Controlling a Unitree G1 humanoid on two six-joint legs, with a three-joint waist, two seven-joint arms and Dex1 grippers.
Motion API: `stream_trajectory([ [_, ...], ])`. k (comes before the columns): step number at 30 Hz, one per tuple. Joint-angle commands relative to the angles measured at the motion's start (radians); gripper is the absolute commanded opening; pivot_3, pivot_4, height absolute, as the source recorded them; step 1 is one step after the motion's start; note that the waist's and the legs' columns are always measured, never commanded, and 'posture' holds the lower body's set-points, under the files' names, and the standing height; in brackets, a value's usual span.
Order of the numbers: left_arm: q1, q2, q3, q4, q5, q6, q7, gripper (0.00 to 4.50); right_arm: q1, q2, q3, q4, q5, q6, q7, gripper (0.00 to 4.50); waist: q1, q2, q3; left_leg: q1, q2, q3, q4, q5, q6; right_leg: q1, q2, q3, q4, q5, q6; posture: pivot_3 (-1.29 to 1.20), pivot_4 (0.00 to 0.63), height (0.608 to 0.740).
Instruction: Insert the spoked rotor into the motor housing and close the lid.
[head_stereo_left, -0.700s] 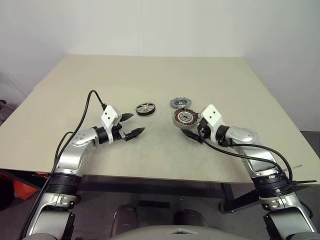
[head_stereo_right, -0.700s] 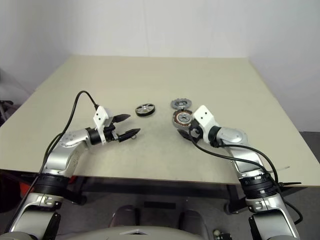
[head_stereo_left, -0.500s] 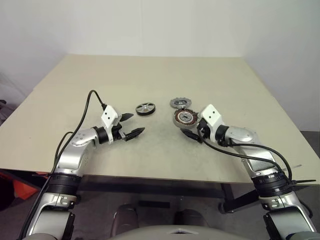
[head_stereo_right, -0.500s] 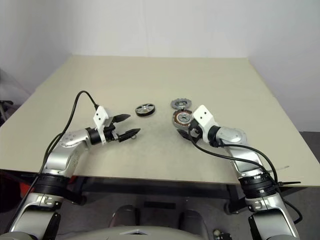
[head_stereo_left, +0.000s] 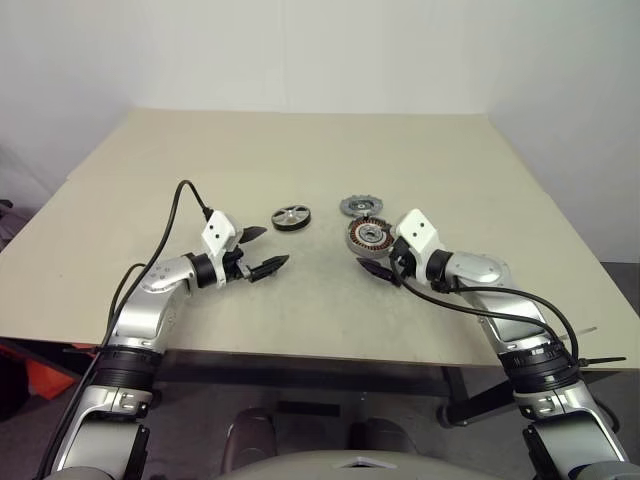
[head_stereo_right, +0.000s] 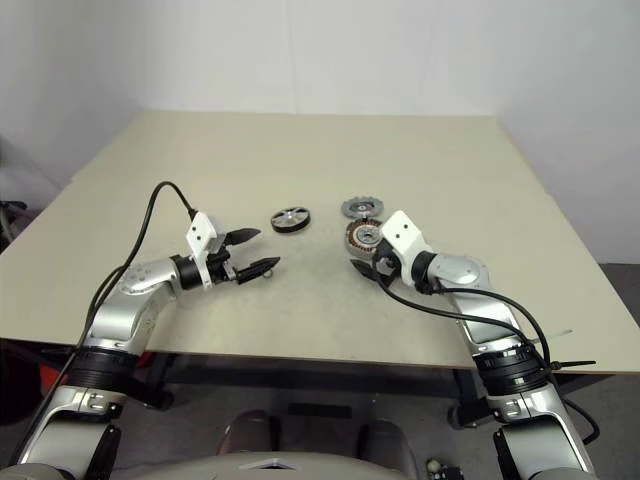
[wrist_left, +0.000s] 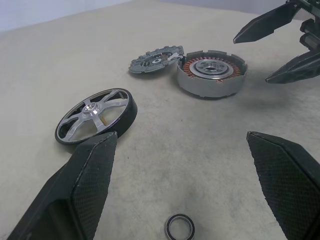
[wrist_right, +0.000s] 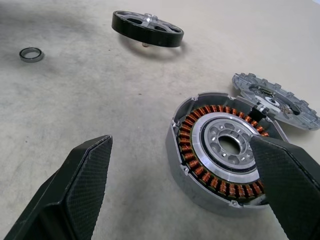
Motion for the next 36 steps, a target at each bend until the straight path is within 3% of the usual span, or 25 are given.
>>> stream_trajectory([
  [1,-0.006,0.011,0.008,-0.023,-0.002,-0.015,0.002,4.35,-0.028,0.003,-0.012,-0.002,-0.008,-0.023,-0.016,4.50,0.000,0.000,0.000,0.000,0.000,0.000,0.000,0.000,0.000,0.000,0.000,0.000,0.000,0.000,0.000,0.00,0.000,0.740],
  [17,0.006,-0.014,-0.008,-0.043,0.001,-0.015,0.023,4.35,-0.040,-0.021,0.006,0.012,-0.028,-0.036,0.014,4.50,0.000,0.000,0.000,0.000,0.000,0.000,0.000,0.000,0.000,0.000,0.000,0.000,0.000,0.000,0.000,0.00,0.000,0.740],
  [23,0.012,-0.035,-0.035,-0.061,0.007,-0.012,0.039,4.35,-0.168,-0.072,0.145,0.179,-0.198,-0.156,0.052,4.50,-0.002,0.000,0.000,0.001,0.000,0.000,0.001,0.000,0.000,0.000,0.000,0.000,0.002,0.000,0.000,0.00,0.000,0.740],
  [30,-0.001,-0.056,-0.049,-0.066,0.012,-0.004,0.063,4.35,-0.319,-0.055,0.225,0.351,-0.242,-0.255,0.187,4.50,-0.002,0.000,0.000,0.000,0.000,0.000,0.002,0.000,0.000,-0.001,0.000,0.000,0.002,0.000,-0.001,0.00,0.000,0.740],
  [36,0.043,-0.062,-0.064,-0.099,0.031,-0.011,0.093,4.35,-0.370,-0.031,0.239,0.438,-0.227,-0.216,0.319,4.50,-0.001,0.000,0.000,-0.001,0.000,0.000,0.002,-0.001,0.001,-0.001,0.000,0.000,0.002,0.000,-0.001,0.00,0.000,0.740],
])
